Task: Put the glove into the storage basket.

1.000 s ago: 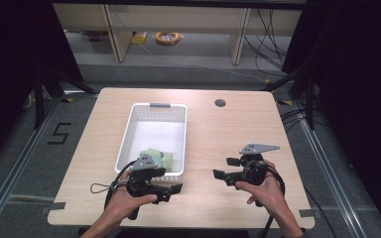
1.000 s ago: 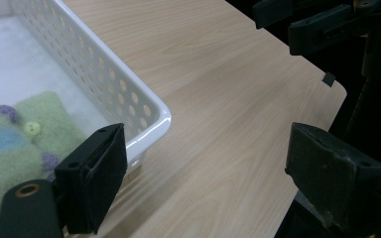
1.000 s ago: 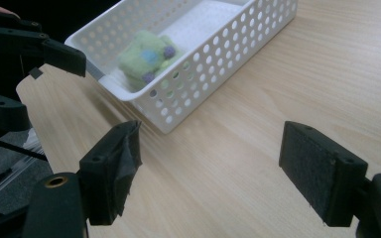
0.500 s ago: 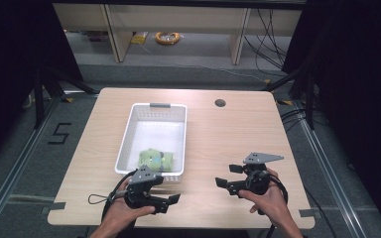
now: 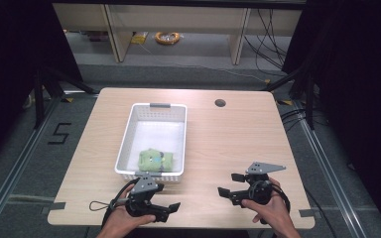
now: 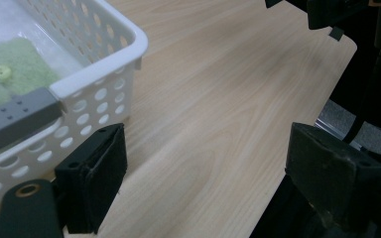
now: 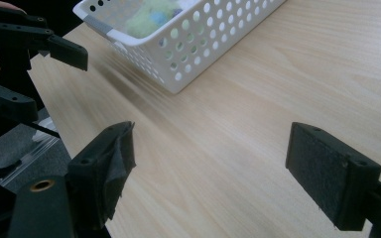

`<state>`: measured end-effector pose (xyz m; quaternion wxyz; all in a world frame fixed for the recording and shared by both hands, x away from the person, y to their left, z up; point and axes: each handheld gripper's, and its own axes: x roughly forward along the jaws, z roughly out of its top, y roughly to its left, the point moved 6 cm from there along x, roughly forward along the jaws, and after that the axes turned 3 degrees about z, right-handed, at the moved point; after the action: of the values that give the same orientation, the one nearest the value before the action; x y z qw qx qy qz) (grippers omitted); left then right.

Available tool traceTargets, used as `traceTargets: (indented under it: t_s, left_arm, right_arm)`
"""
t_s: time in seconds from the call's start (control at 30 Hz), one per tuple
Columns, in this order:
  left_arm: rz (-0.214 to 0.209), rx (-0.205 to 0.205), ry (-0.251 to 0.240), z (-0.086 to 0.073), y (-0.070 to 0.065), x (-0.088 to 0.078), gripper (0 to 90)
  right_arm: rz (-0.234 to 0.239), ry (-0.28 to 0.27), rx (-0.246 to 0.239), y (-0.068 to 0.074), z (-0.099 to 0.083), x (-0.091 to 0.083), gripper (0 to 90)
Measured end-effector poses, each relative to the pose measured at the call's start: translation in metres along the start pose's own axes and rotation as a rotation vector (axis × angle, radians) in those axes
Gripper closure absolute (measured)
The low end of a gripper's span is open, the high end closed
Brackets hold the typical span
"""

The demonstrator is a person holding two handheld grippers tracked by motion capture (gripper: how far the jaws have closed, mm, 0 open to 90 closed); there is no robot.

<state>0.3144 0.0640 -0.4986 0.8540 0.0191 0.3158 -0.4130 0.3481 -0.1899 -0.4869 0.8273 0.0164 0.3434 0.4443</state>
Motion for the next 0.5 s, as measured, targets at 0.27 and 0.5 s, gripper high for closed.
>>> traceTargets:
  t_s: [0.27,0.5]
  left_arm:
    - [0.000,0.023,0.018,-0.009,-0.003,0.002,15.7]
    - [-0.004,0.036,0.027,-0.019,-0.004,0.005,15.7]
  right_arm:
    - [0.006,-0.008,0.006,0.002,-0.011,0.001,17.4]
    - [0.008,-0.012,-0.014,0.003,-0.021,-0.001,16.0]
